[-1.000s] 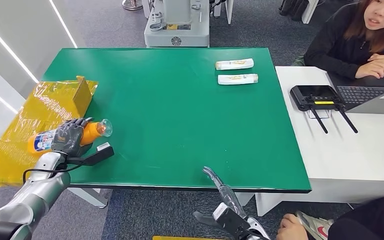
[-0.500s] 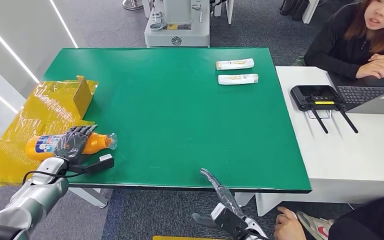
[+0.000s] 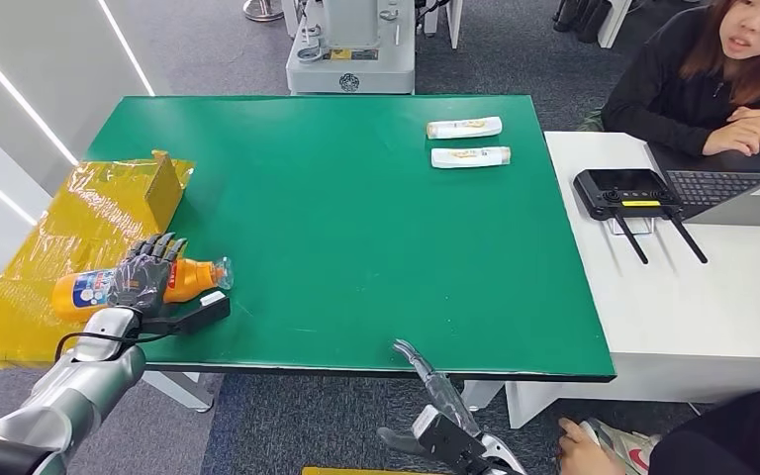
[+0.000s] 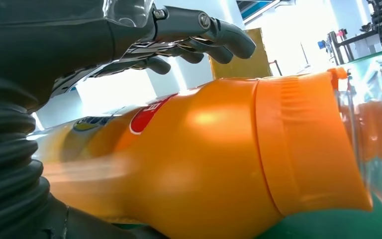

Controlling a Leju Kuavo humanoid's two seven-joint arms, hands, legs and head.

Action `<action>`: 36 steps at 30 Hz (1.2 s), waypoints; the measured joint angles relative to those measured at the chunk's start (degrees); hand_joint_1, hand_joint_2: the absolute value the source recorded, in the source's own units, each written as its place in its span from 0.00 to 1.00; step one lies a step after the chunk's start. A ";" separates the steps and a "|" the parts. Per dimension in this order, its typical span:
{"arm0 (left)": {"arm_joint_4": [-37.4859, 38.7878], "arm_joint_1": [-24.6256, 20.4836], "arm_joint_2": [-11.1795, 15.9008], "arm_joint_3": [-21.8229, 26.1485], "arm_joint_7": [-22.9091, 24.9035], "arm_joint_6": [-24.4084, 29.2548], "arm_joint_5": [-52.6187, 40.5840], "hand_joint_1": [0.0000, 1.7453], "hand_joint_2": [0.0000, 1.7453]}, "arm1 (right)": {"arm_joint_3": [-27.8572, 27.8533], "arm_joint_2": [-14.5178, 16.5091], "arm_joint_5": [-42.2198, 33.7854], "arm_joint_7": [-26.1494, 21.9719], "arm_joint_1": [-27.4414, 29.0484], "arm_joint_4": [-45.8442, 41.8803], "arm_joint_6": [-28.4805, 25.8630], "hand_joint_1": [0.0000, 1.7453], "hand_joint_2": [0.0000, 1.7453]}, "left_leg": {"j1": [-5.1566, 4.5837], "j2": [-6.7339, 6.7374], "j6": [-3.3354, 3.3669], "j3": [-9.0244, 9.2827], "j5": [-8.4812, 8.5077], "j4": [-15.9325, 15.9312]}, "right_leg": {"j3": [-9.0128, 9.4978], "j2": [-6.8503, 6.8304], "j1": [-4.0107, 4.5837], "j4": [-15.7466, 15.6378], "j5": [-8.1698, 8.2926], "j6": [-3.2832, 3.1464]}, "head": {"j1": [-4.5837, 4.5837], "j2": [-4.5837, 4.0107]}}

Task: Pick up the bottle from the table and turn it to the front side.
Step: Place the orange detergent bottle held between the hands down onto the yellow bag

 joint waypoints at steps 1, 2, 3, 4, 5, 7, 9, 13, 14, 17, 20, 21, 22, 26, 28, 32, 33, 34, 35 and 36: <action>0.02 0.07 -0.04 0.00 -0.32 0.18 0.39 0.00 1.00 | 0.00 -0.01 0.02 0.09 0.24 -0.01 -0.18 0.00 1.00 | 0.00 0.00 0.00 0.00 0.00 0.00 | 0.00 0.00 0.00 0.00 0.00 0.00 | 0.01 0.00; 0.04 0.16 -0.08 0.01 -0.67 0.38 0.81 0.00 1.00 | 0.00 -0.03 0.03 0.18 0.50 -0.02 -0.32 0.00 1.00 | 0.00 0.00 0.00 0.00 0.00 0.00 | 0.00 0.00 0.00 0.00 0.00 0.00 | 0.01 0.00; 0.05 0.27 -0.13 0.04 -1.13 0.54 1.47 0.00 1.00 | 0.00 -0.05 0.05 0.23 0.79 -0.04 -0.47 0.00 1.00 | 0.00 -0.01 0.00 -0.01 0.00 0.00 | 0.00 0.00 0.00 0.00 0.00 0.00 | 0.01 0.00; 0.07 0.40 -0.21 0.17 -1.73 0.44 2.45 0.00 1.00 | 0.00 -0.10 0.06 0.28 1.08 -0.10 -0.61 0.00 1.00 | 0.00 -0.01 0.00 -0.01 0.00 0.00 | 0.00 0.00 0.00 0.00 0.00 0.00 | 0.01 0.00; 0.07 0.53 -0.34 0.55 -2.50 -0.34 4.09 0.00 1.00 | 0.00 -0.14 0.07 0.39 1.36 -0.21 -0.76 0.00 1.00 | 0.00 -0.01 0.00 -0.01 0.00 0.00 | 0.00 -0.01 0.00 -0.01 0.00 0.00 | 0.01 0.00; 0.07 0.54 -0.85 2.36 -4.01 -4.64 9.47 0.00 1.00 | -0.02 -0.19 0.16 0.81 1.81 -0.52 -0.94 0.00 1.00 | -0.01 -0.06 0.00 0.00 0.00 0.00 | 0.04 -0.06 -0.01 -0.01 -0.01 0.00 | 0.01 0.00; 0.07 -0.05 -1.49 5.47 -5.06 -12.09 15.52 0.00 1.00 | -0.05 -0.20 0.39 1.35 2.00 -0.82 -0.66 0.00 1.00 | -0.06 -0.19 0.01 0.11 -0.01 -0.02 | 0.20 -0.24 -0.04 -0.03 -0.05 0.01 | 0.01 0.00; 0.04 -1.66 -2.28 11.74 -6.37 -24.21 22.71 0.00 0.25 | -0.15 -0.15 0.56 2.12 1.90 -1.02 1.08 0.00 1.00 | -0.25 -0.54 0.10 0.82 -0.11 -0.22 | 1.02 -0.64 -0.21 -0.08 -0.37 0.05 | 0.01 0.00; 0.03 -2.03 -2.34 12.96 -6.46 -26.72 23.79 0.00 0.00 | -0.18 -0.13 0.56 2.21 1.85 -1.04 1.41 0.00 1.00 | -0.30 -0.59 0.12 1.01 -0.13 -0.27 | 1.20 -0.68 -0.26 -0.08 -0.42 0.04 | -0.01 0.00; 0.02 -3.40 -2.37 16.48 -6.64 -35.36 27.52 0.00 0.00 | -0.32 -0.04 0.70 2.66 1.74 -1.25 1.99 0.00 1.00 | -0.41 -0.67 0.16 1.44 -0.15 -0.41 | 1.58 -0.74 -0.36 -0.08 -0.48 0.06 | -0.01 0.00; -0.13 -3.91 -2.51 19.56 -7.39 -40.15 30.14 0.00 0.00 | -0.70 0.07 0.74 3.25 1.86 -1.72 2.06 0.00 1.00 | -0.45 -0.61 0.07 1.71 -0.09 -0.47 | 1.73 -0.70 -0.41 -0.06 -0.43 -0.02 | -0.02 0.00; -0.20 -3.90 -2.62 20.36 -7.69 -40.57 30.55 0.00 0.00 | -0.93 0.09 0.74 3.39 2.00 -1.93 2.06 0.00 1.00 | -0.45 -0.59 0.04 1.74 -0.07 -0.48 | 1.74 -0.69 -0.41 -0.05 -0.41 -0.06 | -0.02 0.00; -0.25 -3.89 -2.74 20.97 -8.00 -40.76 30.82 0.00 0.00 | -1.17 0.09 0.75 3.53 2.17 -2.18 2.06 0.00 1.00 | -0.45 -0.57 0.03 1.75 -0.06 -0.48 | 1.74 -0.68 -0.41 -0.05 -0.40 -0.07 | -0.02 0.00; -0.33 -3.83 -3.03 22.21 -8.85 -40.71 30.99 0.00 0.00 | -1.66 0.09 0.80 3.90 2.61 -2.97 2.10 0.00 1.00 | -0.45 -0.56 0.04 1.77 -0.05 -0.48 | 1.74 -0.67 -0.40 -0.03 -0.40 -0.07 | -0.02 0.00; -0.34 -3.78 -3.21 22.55 -8.96 -40.63 30.99 0.00 0.00 | -1.77 0.09 0.82 3.96 2.78 -3.16 2.14 0.00 1.00 | -0.45 -0.57 0.04 1.77 -0.05 -0.48 | 1.74 -0.67 -0.41 -0.03 -0.41 -0.07 | -0.01 0.00; -0.36 -3.23 -3.47 23.25 -10.34 -39.03 32.06 0.00 0.00 | -2.12 0.09 0.89 4.13 3.23 -3.54 2.26 0.00 1.00 | -0.46 -0.57 0.03 1.75 -0.07 -0.48 | 1.73 -0.67 -0.41 -0.04 -0.44 -0.06 | -0.01 0.00; -0.39 -2.80 -3.61 23.66 -11.55 -37.68 32.90 0.00 0.00 | -2.25 0.09 0.91 4.20 3.38 -3.67 2.28 0.00 1.00 | -0.46 -0.56 0.03 1.75 -0.07 -0.48 | 1.72 -0.66 -0.41 -0.05 -0.45 -0.06 | -0.02 0.00; -0.51 -2.25 -3.84 24.15 -13.23 -35.84 33.94 0.00 0.00 | -2.39 0.09 0.91 4.26 3.56 -3.83 2.24 0.00 1.00 | -0.46 -0.55 0.04 1.74 -0.08 -0.48 | 1.70 -0.65 -0.41 -0.05 -0.45 -0.06 | -0.02 0.00; -0.71 -1.56 -4.15 24.73 -15.48 -33.36 35.23 0.00 0.00 | -2.56 0.08 0.90 4.29 3.78 -4.03 2.13 0.00 1.00 | -0.46 -0.55 0.04 1.72 -0.08 -0.48 | 1.67 -0.65 -0.41 -0.05 -0.45 -0.06 | -0.01 0.00; -0.96 -0.69 -4.58 25.41 -18.38 -30.24 36.85 0.00 0.00 | -2.73 0.08 0.85 4.28 4.03 -4.27 1.97 0.00 1.00 | -0.46 -0.53 0.04 1.70 -0.08 -0.48 | 1.63 -0.63 -0.41 -0.05 -0.44 -0.06 | -0.01 0.00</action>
